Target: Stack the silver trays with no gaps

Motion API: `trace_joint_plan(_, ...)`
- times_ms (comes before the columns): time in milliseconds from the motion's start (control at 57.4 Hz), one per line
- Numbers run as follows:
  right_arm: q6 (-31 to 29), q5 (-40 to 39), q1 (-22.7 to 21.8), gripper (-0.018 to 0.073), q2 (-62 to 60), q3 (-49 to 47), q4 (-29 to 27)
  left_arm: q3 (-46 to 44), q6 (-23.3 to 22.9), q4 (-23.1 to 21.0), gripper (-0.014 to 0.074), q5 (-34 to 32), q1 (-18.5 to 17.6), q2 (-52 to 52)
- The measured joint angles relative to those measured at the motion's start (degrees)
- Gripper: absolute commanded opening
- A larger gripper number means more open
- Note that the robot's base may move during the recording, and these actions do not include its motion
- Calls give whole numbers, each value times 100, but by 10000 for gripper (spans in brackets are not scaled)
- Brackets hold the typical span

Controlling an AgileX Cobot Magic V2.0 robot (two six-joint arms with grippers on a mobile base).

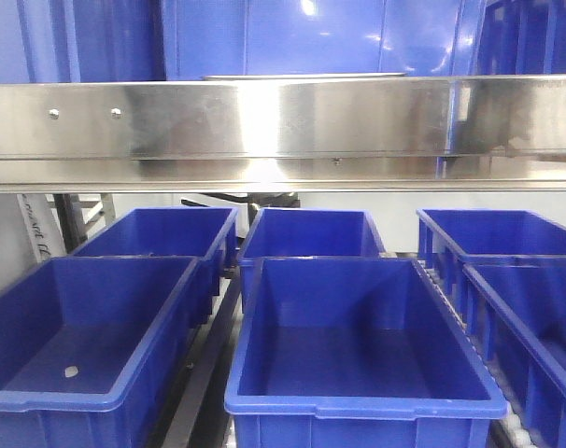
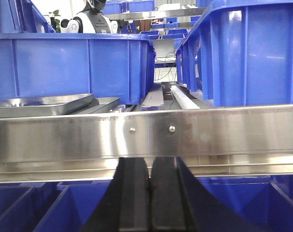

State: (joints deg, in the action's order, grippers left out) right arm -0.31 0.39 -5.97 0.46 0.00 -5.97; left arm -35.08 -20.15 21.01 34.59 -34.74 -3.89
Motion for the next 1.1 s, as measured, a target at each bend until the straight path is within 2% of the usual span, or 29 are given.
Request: trace_joint_plan(1098,0,0,0,-81,0,0,0,0,0,0,-10,0,0,0)
